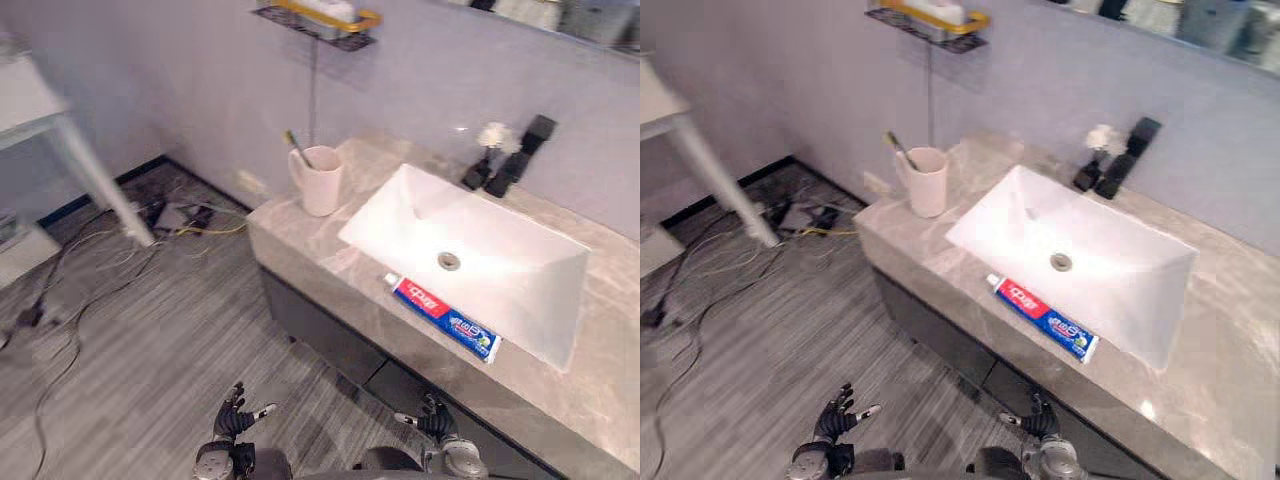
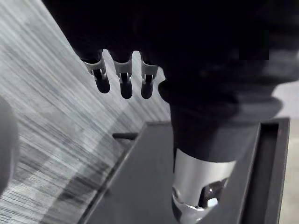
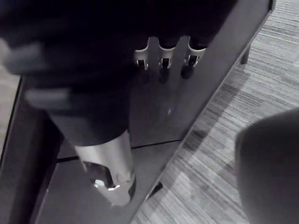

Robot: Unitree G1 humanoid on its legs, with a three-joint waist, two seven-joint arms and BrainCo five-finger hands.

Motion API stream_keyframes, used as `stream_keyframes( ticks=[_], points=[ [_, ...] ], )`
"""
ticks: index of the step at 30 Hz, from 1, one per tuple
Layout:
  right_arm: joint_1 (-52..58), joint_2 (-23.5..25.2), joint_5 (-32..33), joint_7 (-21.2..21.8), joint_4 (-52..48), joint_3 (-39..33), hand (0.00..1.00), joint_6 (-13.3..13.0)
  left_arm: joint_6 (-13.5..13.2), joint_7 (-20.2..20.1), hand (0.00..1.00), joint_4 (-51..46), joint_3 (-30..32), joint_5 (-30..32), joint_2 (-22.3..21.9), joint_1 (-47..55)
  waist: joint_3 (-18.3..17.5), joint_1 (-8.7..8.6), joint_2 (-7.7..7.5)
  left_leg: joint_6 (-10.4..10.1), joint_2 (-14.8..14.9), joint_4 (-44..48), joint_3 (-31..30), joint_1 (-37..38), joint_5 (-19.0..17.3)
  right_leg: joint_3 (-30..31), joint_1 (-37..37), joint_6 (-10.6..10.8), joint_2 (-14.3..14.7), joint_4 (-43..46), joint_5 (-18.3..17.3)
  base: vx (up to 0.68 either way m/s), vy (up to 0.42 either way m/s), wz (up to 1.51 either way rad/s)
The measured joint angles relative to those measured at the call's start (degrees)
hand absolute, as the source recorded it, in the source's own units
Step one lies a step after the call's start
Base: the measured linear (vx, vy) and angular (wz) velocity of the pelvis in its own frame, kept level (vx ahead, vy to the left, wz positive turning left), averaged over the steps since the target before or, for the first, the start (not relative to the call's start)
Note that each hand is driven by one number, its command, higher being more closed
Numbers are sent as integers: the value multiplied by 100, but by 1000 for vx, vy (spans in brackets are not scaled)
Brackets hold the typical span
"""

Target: Organize washtable

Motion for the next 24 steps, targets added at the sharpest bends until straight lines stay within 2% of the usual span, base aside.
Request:
stream_keyframes(
  ticks=[1, 2, 3, 4, 5, 7, 9, 10, 11, 13, 15, 16, 17, 18, 19, 22, 24],
  points=[
    [-91, -5, -36, 21, 82, 40, 0, 0, -2, 26, 0, 65, 22, -1, 46, -66, 2, 2, 4, -1, 32, -20, 97, -7, 0, -224, -66, -43, -14, -186, 29, 221, -16, -107],
    [-240, -63, -84, 90, 256, 169, 0, 14, -1, 68, 0, 261, 41, -11, 148, -177, 11, 5, -16, -36, 35, -8, 159, -11, -18, -445, -107, -305, 60, -904, 478, 165, -73, -73],
    [-237, -104, -98, 91, 308, 171, 0, 10, 12, 70, 0, 365, 38, -13, 166, -245, 17, -12, 48, -102, 115, 45, 140, 11, -62, -427, -23, -373, 163, -983, 560, 178, -71, -65],
    [-215, -169, -99, 78, 317, 163, 0, 9, 10, 61, 0, 394, 28, -9, 140, -263, 42, -4, 186, -120, 181, 122, 135, 15, -73, -404, 57, -432, 296, -1137, 613, 161, -47, -38],
    [-136, -274, -99, 71, 321, 134, 0, 10, 9, 60, 0, 408, 32, -6, 49, -262, 44, -16, 316, -121, 239, 208, 133, 65, -73, -358, 194, -419, 412, -1348, 620, 159, -29, -38],
    [-36, -383, 2, 91, 331, 63, 0, 68, 4, 54, 0, 414, 30, -3, -39, -276, 42, -23, 448, -188, 411, 600, 118, 30, -32, -262, 406, -370, 574, -1653, 669, 190, -68, -40],
    [-51, -370, 138, 105, 483, -18, 0, 195, 4, 46, 0, 416, 31, -2, -51, -329, 58, 25, 473, -418, 636, 1484, 59, -230, 121, -80, 669, -375, 784, -2095, 814, 135, -56, -56],
    [-116, -373, 212, 99, 547, -35, 0, 270, 4, 44, 0, 421, 32, -2, -55, -329, 98, 42, 461, -438, 756, 2207, -23, -542, 234, 81, 885, -418, 878, -2373, 950, 112, 15, -73],
    [-135, -352, 249, 70, 577, -45, 0, 270, 2, 40, 0, 451, 28, -1, -66, -299, 140, 59, 420, -380, 685, 2416, -335, -689, -12, 260, 1019, -412, 873, -2509, 1012, 109, 36, -76],
    [-133, -329, 249, 57, 586, -112, 0, 261, 3, 40, 0, 481, 28, -3, -77, -294, 163, 51, 408, -382, 561, 2229, -617, -796, -189, 430, 1105, -391, 853, -2557, 1042, 94, 102, -66],
    [-142, -334, 239, 11, 648, -265, 0, 208, 5, 54, 0, 488, 31, -4, -76, -243, 192, 57, 369, -377, 248, 1179, -1346, -882, -184, 769, 1191, -325, 775, -2539, 1072, 77, 185, -83],
    [-141, -394, 239, -58, 649, -305, 0, 162, 3, 79, 0, 541, 39, -6, -84, -206, 155, 50, 458, -469, 139, 484, -1787, -890, 29, 945, 1169, -200, 806, -2567, 1107, 53, 255, -83],
    [-160, -440, 241, -88, 693, -354, 0, 109, -1, 83, 0, 654, 41, -8, -89, -193, 181, 71, 552, -387, 116, 283, -1858, -825, 384, 1132, 1204, -29, 860, -2665, 1158, 41, 246, -66],
    [-139, -432, 241, -83, 689, -352, 0, 92, -1, 90, 0, 677, 39, -8, -93, -167, 170, 65, 492, -375, 56, 190, -1811, -769, 380, 1195, 1249, 12, 803, -2765, 1203, 61, 271, -37],
    [-110, -430, 240, -86, 689, -383, 0, 57, -1, 124, 0, 726, 43, -8, -26, -167, 144, 13, 370, -339, -77, 45, -1752, -698, 398, 1237, 1332, 108, 681, -2930, 1285, 42, 163, -10],
    [-10, -427, 239, -117, 685, -534, 0, 39, 13, 174, 0, 781, 70, -15, 5, -155, 58, 37, 207, -158, -316, -236, -1588, -502, 494, 1369, 1390, 203, 460, -3028, 1347, 75, 192, -16],
    [19, -427, 236, -171, 714, -625, 0, 40, 23, 170, 0, 870, 146, -5, 44, -151, 21, 32, 190, -61, -453, -482, -1477, -298, 555, 1474, 1445, 266, 345, -3132, 1391, 57, 139, -16]
  ],
)
